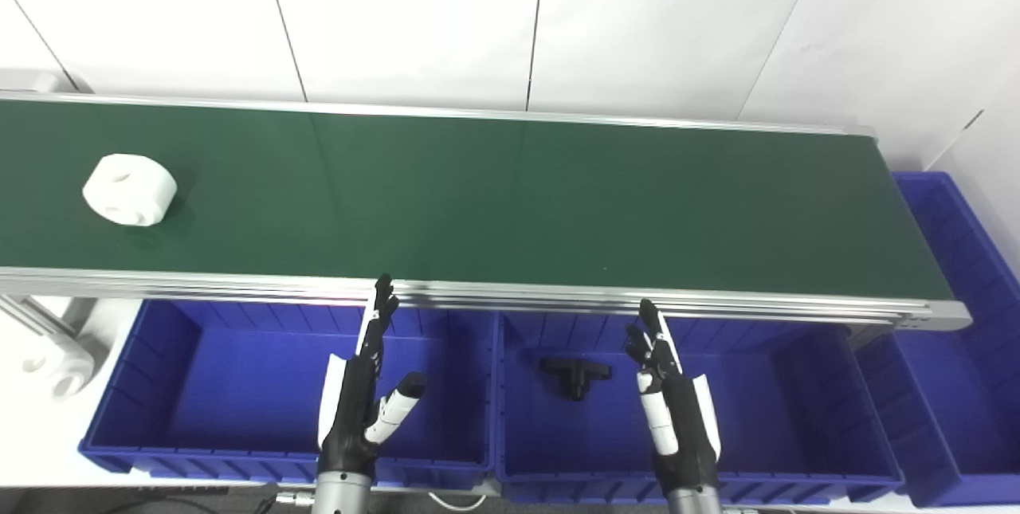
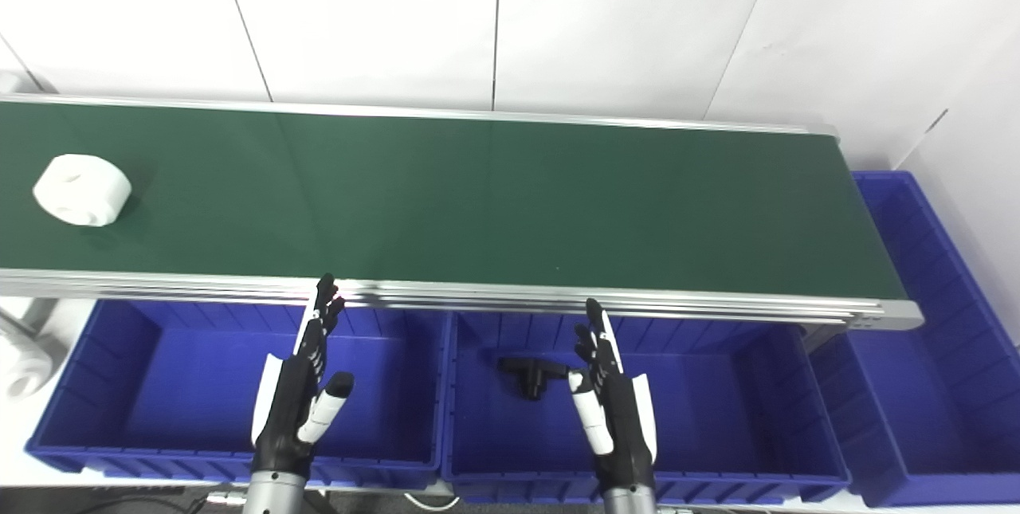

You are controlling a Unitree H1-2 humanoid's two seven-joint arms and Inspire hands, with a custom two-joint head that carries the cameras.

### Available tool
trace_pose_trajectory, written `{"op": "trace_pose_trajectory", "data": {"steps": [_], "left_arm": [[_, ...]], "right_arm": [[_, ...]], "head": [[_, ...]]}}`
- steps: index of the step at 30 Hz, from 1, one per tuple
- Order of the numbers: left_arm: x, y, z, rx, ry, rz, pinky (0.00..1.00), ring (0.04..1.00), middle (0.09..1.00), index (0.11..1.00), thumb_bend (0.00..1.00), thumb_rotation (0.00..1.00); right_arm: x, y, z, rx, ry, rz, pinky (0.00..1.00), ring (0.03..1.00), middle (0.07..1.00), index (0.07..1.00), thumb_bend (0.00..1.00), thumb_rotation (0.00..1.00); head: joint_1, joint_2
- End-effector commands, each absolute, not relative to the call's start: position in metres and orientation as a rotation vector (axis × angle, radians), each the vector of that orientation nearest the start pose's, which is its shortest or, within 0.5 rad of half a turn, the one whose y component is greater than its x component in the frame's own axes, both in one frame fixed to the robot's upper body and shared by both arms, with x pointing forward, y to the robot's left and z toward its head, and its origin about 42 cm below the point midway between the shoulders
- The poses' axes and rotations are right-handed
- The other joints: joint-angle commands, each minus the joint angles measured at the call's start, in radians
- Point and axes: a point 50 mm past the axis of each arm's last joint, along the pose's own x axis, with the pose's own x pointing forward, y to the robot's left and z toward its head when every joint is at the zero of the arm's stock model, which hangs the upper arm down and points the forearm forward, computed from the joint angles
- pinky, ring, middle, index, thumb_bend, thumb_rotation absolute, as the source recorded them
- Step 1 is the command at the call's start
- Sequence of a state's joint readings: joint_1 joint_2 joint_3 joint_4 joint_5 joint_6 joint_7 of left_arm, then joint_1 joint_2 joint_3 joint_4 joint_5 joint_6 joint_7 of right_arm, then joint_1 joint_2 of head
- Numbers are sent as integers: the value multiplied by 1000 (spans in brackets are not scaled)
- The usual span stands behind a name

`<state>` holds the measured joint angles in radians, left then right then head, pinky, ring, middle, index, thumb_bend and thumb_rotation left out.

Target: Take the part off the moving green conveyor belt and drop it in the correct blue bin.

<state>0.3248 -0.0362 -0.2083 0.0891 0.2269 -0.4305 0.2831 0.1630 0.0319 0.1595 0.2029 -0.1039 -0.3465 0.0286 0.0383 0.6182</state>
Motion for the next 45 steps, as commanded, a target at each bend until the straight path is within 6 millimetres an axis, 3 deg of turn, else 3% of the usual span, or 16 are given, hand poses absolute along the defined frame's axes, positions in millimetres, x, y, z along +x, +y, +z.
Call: {"op": "trace_pose_trajectory", "data": {"steps": [1, 4, 27, 33, 40, 45], "left_arm": [[163, 164, 44, 99, -127, 88, 984, 970, 1000, 1000, 749, 958], [162, 164, 42, 104, -121, 89, 991, 968, 1000, 1000, 748, 963], [165, 161, 41, 96, -118, 93, 972, 967, 1000, 1000, 736, 951], [165, 160, 39, 106, -116, 89, 985, 967, 1000, 1000, 727, 955], [164, 154, 36, 101, -105, 86, 977, 969, 1000, 1000, 726, 941], [168, 147, 27, 99, -83, 86, 949, 959, 998, 1000, 723, 909]], "right_arm": [[219, -157, 37, -26, -60, 177, 931, 951, 990, 981, 772, 930], [218, -156, 37, -20, -57, 179, 929, 949, 992, 981, 769, 926], [221, -159, 38, -11, -62, 179, 928, 950, 997, 984, 765, 938], [221, -164, 38, -1, -72, 170, 931, 951, 1000, 981, 786, 929], [221, -170, 34, 0, -78, 169, 930, 952, 1000, 989, 775, 940], [224, -178, 23, -13, -75, 171, 925, 947, 1000, 996, 749, 964]], "head": [[1, -9], [5, -23], [31, -26], [46, -45], [94, -91], [155, -167]]}}
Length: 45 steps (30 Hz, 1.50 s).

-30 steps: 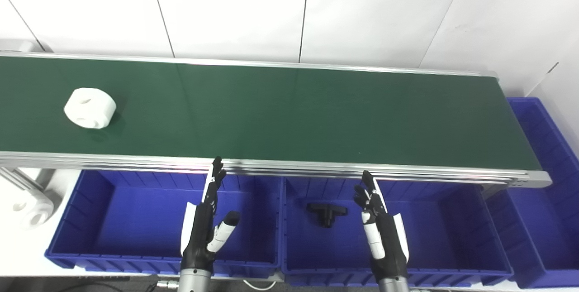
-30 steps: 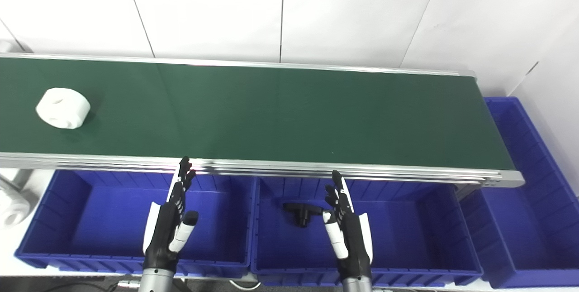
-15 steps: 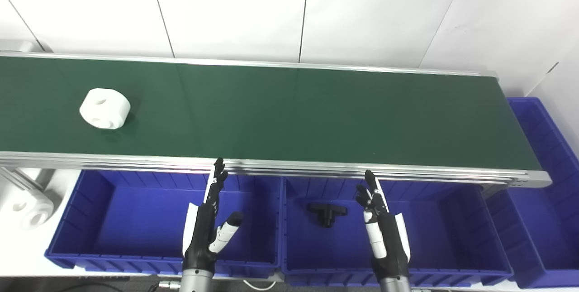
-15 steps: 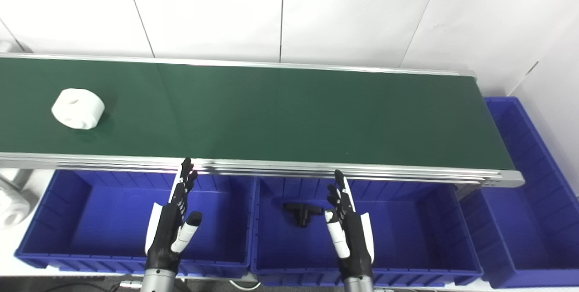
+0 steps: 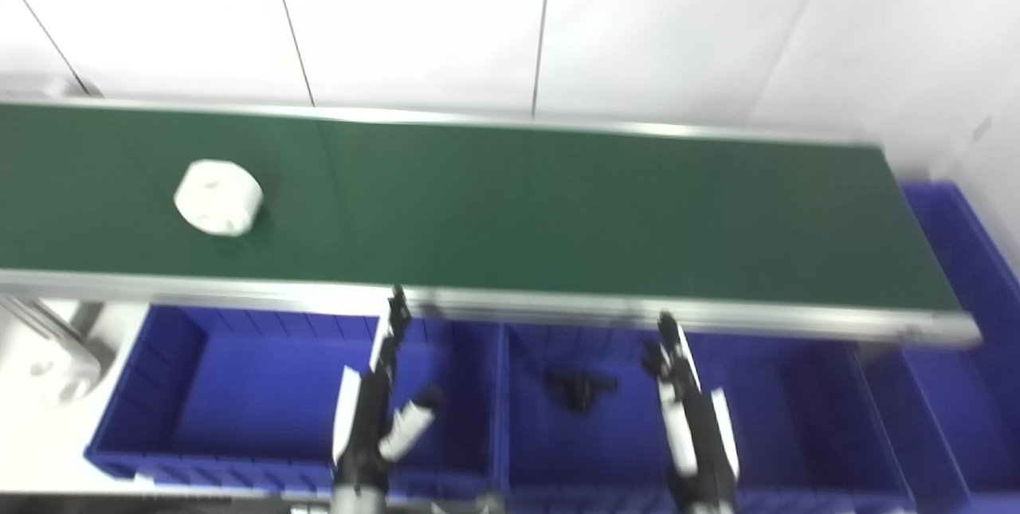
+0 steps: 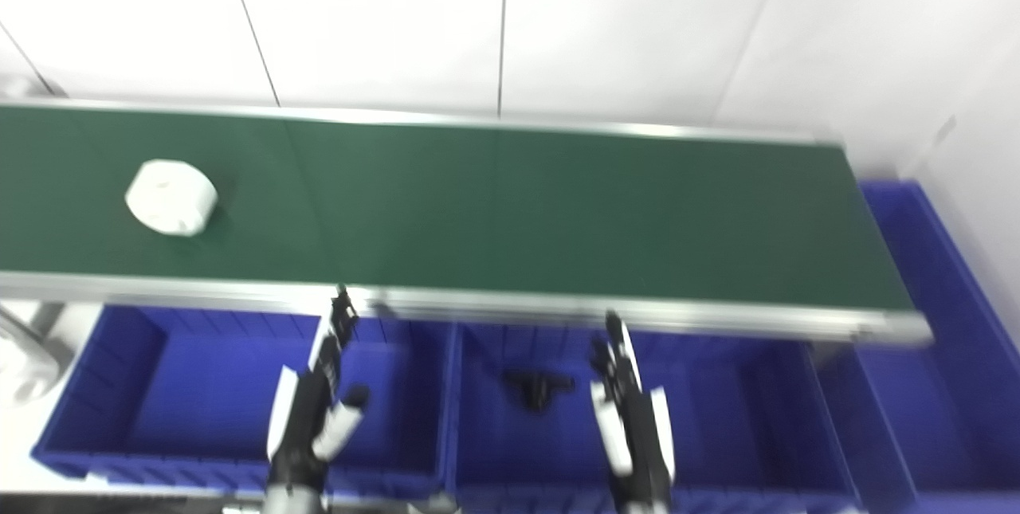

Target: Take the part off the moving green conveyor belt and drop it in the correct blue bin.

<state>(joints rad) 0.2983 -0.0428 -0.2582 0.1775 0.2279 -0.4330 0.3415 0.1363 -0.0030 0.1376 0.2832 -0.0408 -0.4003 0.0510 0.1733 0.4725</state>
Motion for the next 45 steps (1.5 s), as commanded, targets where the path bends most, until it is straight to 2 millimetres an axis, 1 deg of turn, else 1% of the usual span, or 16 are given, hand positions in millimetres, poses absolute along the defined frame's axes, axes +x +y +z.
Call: {"op": "trace_pose_trajectory", "data": {"steps": [1, 3, 6, 10, 16, 19, 21, 22, 23, 25, 27, 30, 32, 35, 40, 45], "left_arm": [[169, 145, 26, 97, -78, 86, 942, 956, 996, 1000, 740, 903], [170, 141, 23, 93, -72, 85, 931, 950, 987, 1000, 760, 880], [171, 138, 21, 100, -67, 81, 911, 937, 972, 997, 783, 866], [172, 135, 21, 106, -69, 81, 884, 928, 962, 982, 789, 851], [173, 132, 27, 73, -83, 80, 865, 924, 962, 975, 810, 795], [173, 132, 35, 63, -113, 81, 866, 918, 955, 978, 806, 772], [174, 134, 44, 67, -147, 81, 858, 898, 918, 974, 802, 733], [176, 138, 56, 80, -198, 71, 857, 896, 913, 973, 802, 728], [177, 141, 65, 90, -234, 64, 799, 861, 868, 954, 839, 681], [180, 152, 96, 143, -354, 47, 758, 818, 828, 923, 859, 655], [183, 163, 124, 182, -451, 30, 723, 787, 798, 860, 879, 563], [192, 181, 160, 319, -527, 2, 709, 781, 806, 821, 910, 569], [203, 195, 180, 429, -555, -20, 762, 812, 817, 813, 905, 553], [236, 221, 211, 641, -540, -77, 747, 813, 829, 814, 908, 554], [286, 253, 240, 906, -435, -209, 721, 788, 820, 795, 923, 496], [329, 270, 252, 1111, -403, -312, 728, 787, 797, 771, 935, 457]], "right_arm": [[225, -180, 21, -14, -70, 170, 934, 948, 1000, 998, 753, 966], [226, -184, 19, -16, -61, 168, 942, 953, 1000, 1000, 768, 975], [229, -187, 18, -14, -57, 166, 932, 952, 1000, 1000, 755, 991], [231, -191, 18, -13, -59, 167, 926, 955, 1000, 1000, 737, 1000], [229, -195, 21, -23, -65, 174, 929, 963, 1000, 1000, 722, 1000], [228, -195, 21, -21, -66, 176, 940, 968, 1000, 1000, 723, 1000], [228, -194, 22, -29, -69, 178, 946, 968, 1000, 1000, 723, 1000], [228, -193, 23, -30, -71, 179, 946, 968, 1000, 1000, 722, 1000], [228, -192, 23, -29, -73, 180, 946, 967, 1000, 1000, 718, 1000], [228, -189, 25, -23, -78, 186, 944, 967, 1000, 1000, 712, 1000], [230, -186, 27, -10, -80, 195, 950, 971, 1000, 1000, 702, 1000], [232, -182, 27, 5, -83, 202, 971, 974, 1000, 1000, 696, 1000], [234, -180, 27, 7, -83, 206, 976, 972, 1000, 1000, 709, 1000], [236, -177, 27, -3, -84, 217, 971, 970, 1000, 1000, 719, 1000], [237, -172, 30, 1, -87, 213, 955, 960, 1000, 1000, 712, 1000], [237, -169, 29, -4, -89, 219, 937, 949, 1000, 1000, 717, 1000]], "head": [[29, -30], [58, -46], [76, -51], [102, -43], [135, -7], [143, 2], [146, 6], [150, 13], [150, 13], [148, 24], [145, 29], [143, 30], [142, 30], [135, 31], [124, 35], [119, 37]]}}
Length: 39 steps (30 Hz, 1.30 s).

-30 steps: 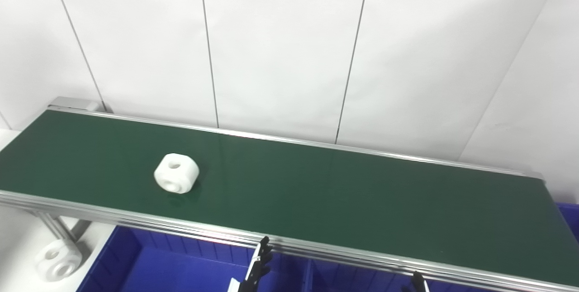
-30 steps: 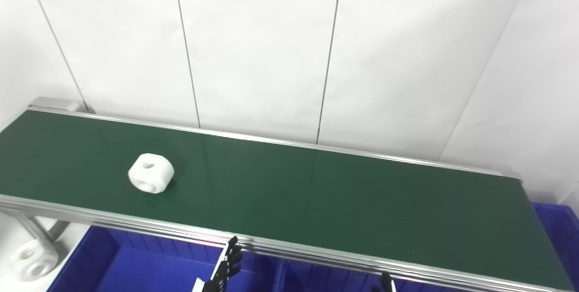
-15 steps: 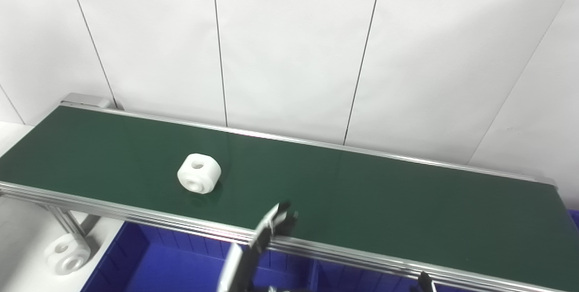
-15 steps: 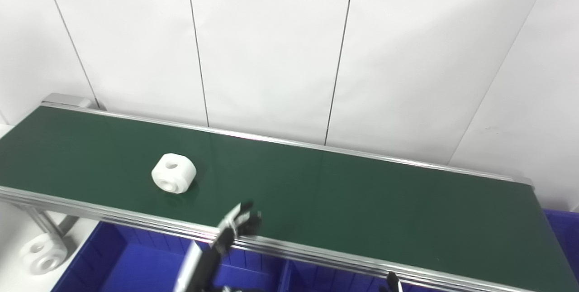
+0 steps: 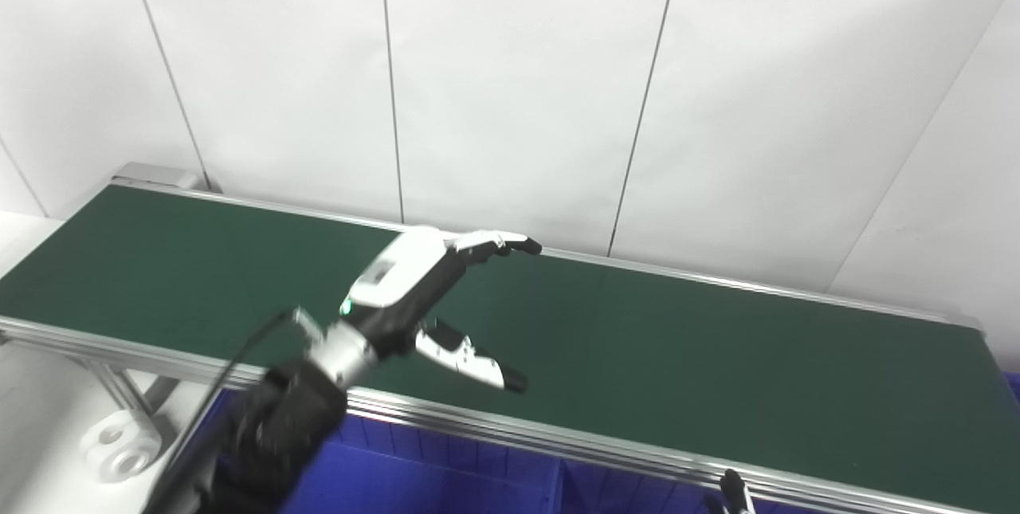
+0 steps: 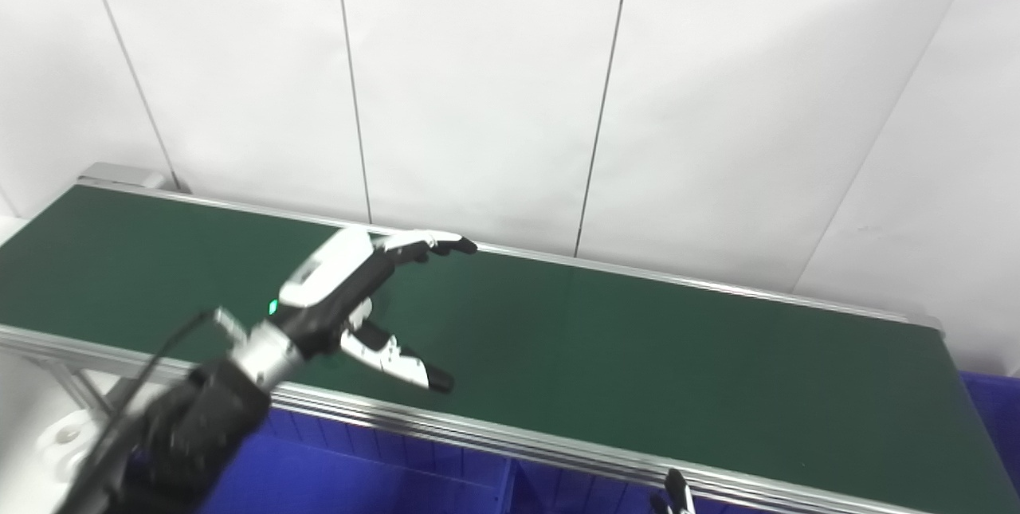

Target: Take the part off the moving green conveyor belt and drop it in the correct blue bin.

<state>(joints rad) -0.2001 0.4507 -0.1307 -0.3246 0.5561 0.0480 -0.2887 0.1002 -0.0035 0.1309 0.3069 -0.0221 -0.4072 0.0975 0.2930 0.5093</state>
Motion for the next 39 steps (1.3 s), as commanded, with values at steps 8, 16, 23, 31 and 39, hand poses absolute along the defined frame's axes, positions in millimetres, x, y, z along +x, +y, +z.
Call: {"op": "trace_pose_trajectory", "data": {"steps": [8, 16, 23, 31, 39], "left_arm": [[391, 291, 244, 1350, -281, -365, 769, 803, 807, 790, 944, 453], [416, 306, 222, 1391, -167, -397, 743, 803, 807, 795, 938, 458], [422, 315, 199, 1427, -93, -361, 750, 812, 817, 800, 931, 469], [426, 312, 183, 1519, 4, -379, 762, 826, 825, 805, 924, 487], [428, 313, 162, 1596, 12, -317, 761, 825, 823, 802, 954, 503]], "right_arm": [[236, -164, 32, -15, -103, 231, 898, 928, 1000, 1000, 705, 994], [234, -164, 35, -15, -106, 236, 885, 904, 994, 999, 719, 953], [230, -166, 37, -17, -105, 228, 866, 889, 980, 988, 749, 931], [226, -168, 41, -17, -104, 236, 859, 892, 977, 981, 741, 914], [223, -167, 45, -10, -104, 243, 843, 882, 971, 976, 747, 902]], "head": [[-27, 9], [-38, 18], [-51, 32], [-58, 45], [-75, 51]]}}
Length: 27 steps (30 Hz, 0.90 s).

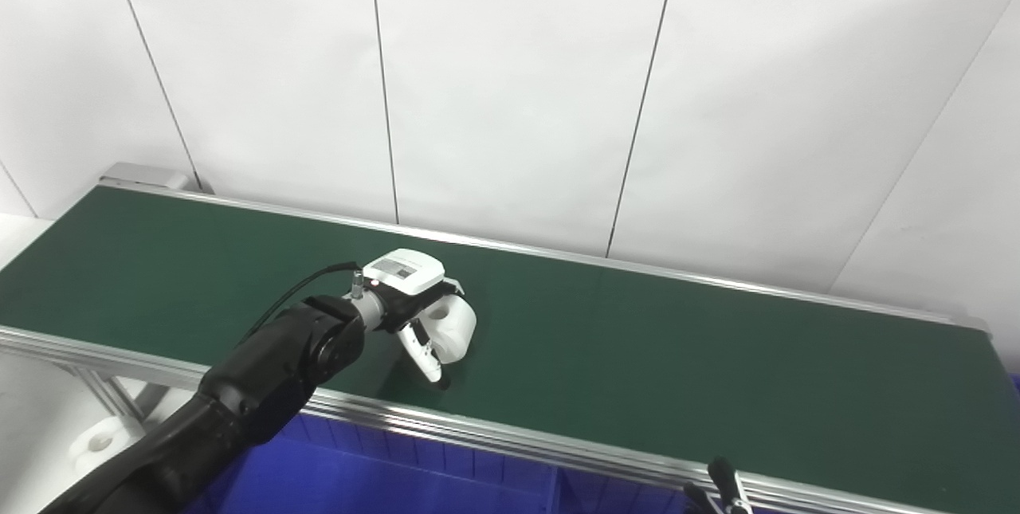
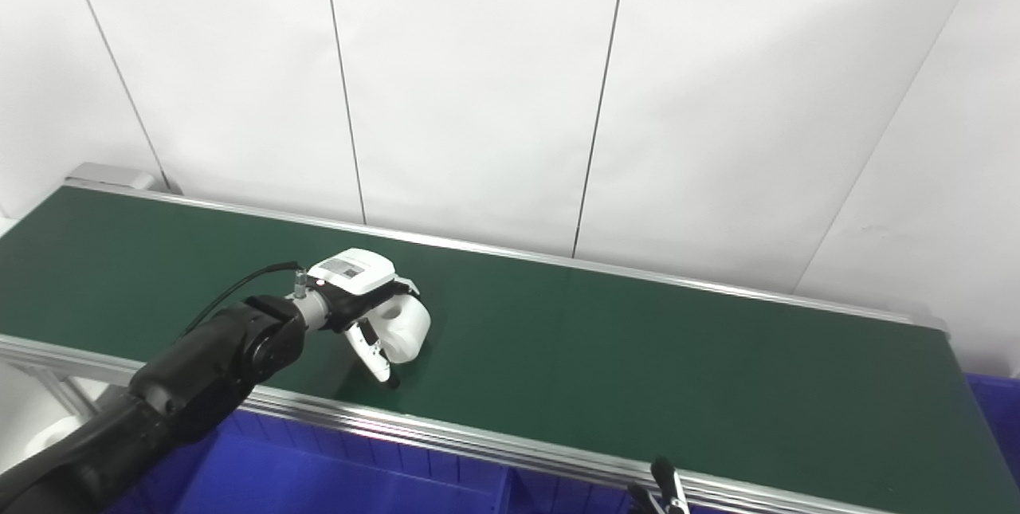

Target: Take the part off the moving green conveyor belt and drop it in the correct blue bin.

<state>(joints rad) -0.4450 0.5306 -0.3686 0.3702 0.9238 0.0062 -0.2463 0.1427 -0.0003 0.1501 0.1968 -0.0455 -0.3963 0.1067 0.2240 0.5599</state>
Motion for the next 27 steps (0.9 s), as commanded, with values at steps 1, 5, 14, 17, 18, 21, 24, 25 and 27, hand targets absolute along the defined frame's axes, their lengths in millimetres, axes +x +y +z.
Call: {"op": "trace_pose_trajectory", "data": {"steps": [1, 5, 14, 17, 18, 21, 24, 25, 27], "left_arm": [[429, 313, 159, 1587, 3, -300, 747, 812, 810, 793, 970, 464], [428, 301, 143, 1553, -11, -265, 749, 803, 797, 771, 967, 414], [422, 264, 101, 1461, -123, -241, 461, 510, 545, 513, 593, 61], [420, 256, 97, 1367, -132, -232, 446, 480, 512, 480, 526, 6], [418, 253, 95, 1314, -136, -226, 446, 481, 512, 476, 522, 3], [414, 247, 89, 1198, -144, -211, 426, 493, 517, 467, 517, 0], [412, 241, 87, 1155, -156, -210, 405, 484, 517, 467, 517, 0], [411, 240, 86, 1151, -157, -211, 399, 481, 520, 465, 517, 0], [410, 237, 87, 1146, -158, -217, 393, 482, 524, 462, 517, 0]], "right_arm": [[222, -167, 45, -10, -104, 242, 835, 878, 967, 975, 742, 900], [221, -166, 47, -1, -105, 242, 830, 873, 963, 972, 742, 889], [219, -161, 52, 6, -107, 244, 827, 865, 952, 971, 748, 886], [219, -159, 53, 8, -107, 243, 826, 864, 949, 971, 747, 886], [219, -159, 53, 10, -104, 244, 825, 863, 948, 971, 748, 886], [219, -158, 54, 13, -101, 247, 835, 865, 948, 975, 749, 885], [219, -157, 54, 14, -99, 248, 835, 862, 946, 975, 745, 882], [219, -157, 54, 13, -99, 249, 835, 861, 945, 975, 747, 883], [219, -157, 55, 9, -98, 251, 833, 862, 944, 975, 749, 888]], "head": [[-6, 1], [-16, 7], [-27, 18], [-31, 19], [-33, 19], [-34, 19], [-35, 21], [-35, 21], [-33, 22]]}}
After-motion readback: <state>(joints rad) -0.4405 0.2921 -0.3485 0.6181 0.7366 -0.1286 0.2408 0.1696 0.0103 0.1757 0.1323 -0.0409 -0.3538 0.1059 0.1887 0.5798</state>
